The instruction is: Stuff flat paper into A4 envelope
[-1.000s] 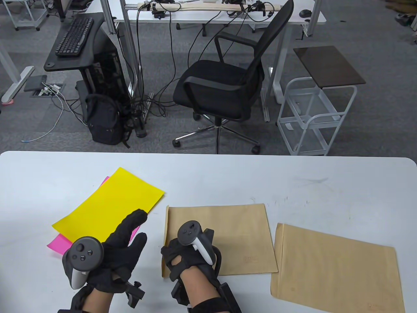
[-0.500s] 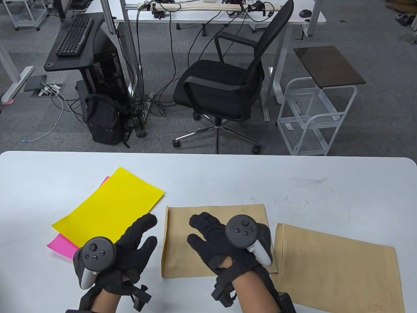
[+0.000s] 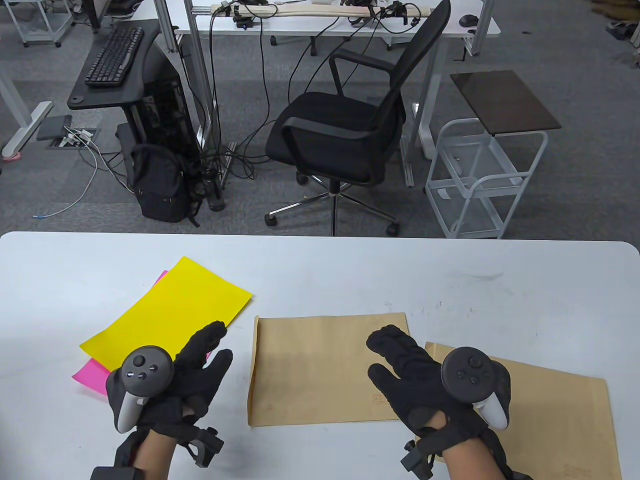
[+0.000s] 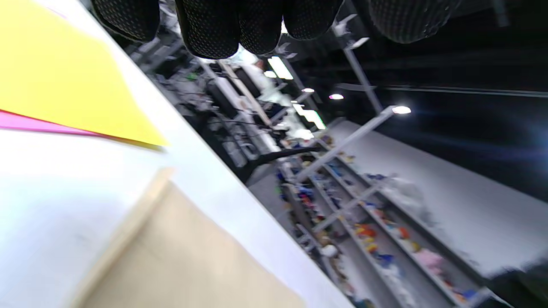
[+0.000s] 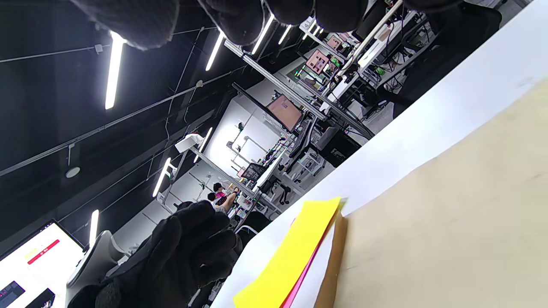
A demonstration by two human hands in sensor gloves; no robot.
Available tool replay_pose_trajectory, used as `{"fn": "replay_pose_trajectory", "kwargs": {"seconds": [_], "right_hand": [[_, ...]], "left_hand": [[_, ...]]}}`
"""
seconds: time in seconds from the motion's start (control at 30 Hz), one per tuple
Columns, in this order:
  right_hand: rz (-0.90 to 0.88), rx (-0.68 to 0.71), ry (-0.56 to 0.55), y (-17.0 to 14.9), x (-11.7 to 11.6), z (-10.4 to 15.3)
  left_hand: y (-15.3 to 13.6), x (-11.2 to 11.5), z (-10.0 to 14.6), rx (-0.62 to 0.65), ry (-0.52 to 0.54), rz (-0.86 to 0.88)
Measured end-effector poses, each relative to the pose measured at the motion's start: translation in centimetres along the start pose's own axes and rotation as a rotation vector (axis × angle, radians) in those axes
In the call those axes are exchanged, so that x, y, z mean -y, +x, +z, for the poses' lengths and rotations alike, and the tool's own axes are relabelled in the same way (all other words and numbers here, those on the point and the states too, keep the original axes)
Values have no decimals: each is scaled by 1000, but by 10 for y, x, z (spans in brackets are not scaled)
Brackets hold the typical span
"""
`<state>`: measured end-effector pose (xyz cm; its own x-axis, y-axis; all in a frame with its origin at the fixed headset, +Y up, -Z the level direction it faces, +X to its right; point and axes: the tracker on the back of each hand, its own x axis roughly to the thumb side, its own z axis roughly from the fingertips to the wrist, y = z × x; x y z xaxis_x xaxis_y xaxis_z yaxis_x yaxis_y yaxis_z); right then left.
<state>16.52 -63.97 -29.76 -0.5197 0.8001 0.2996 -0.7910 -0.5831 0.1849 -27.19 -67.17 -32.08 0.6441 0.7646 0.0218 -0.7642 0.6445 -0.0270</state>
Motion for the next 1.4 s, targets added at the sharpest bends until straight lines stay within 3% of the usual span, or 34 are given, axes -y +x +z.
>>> {"fn": "replay_pose_trajectory", "kwargs": {"seconds": [0.03,0.1,0.17,0.3,0.4,0.5,0.63,0.8,1.0,1.2,1.4], "right_hand": [[-6,-1,1,-3,-1,0],[-13,-1,4,-10,-4,-1],[-17,-3,15,-16,-8,-2],[7,-14,60,-24,-15,-3],[23,-16,63,-27,-15,-2],[17,-25,55,-31,-13,-2],[32,-58,65,-39,-14,-1],[43,-88,88,-50,-14,1],[46,-119,81,-60,-13,0],[61,-134,85,-64,-15,0],[85,-154,90,-67,-19,-1]], "left_hand": [[-2,-5,-2,-62,10,-26],[-11,-22,-6,-310,24,-86],[-20,-32,-10,-453,43,-75],[-40,-49,-22,-645,32,-205],[-57,-59,-32,-782,80,-286],[-78,-58,-40,-901,103,-336],[-115,-49,-51,-1030,26,-316],[-137,-46,-64,-1110,11,-388],[-137,-39,-77,-1149,28,-546],[-133,-20,-89,-1153,27,-824],[-134,-17,-92,-1127,69,-800]]}}
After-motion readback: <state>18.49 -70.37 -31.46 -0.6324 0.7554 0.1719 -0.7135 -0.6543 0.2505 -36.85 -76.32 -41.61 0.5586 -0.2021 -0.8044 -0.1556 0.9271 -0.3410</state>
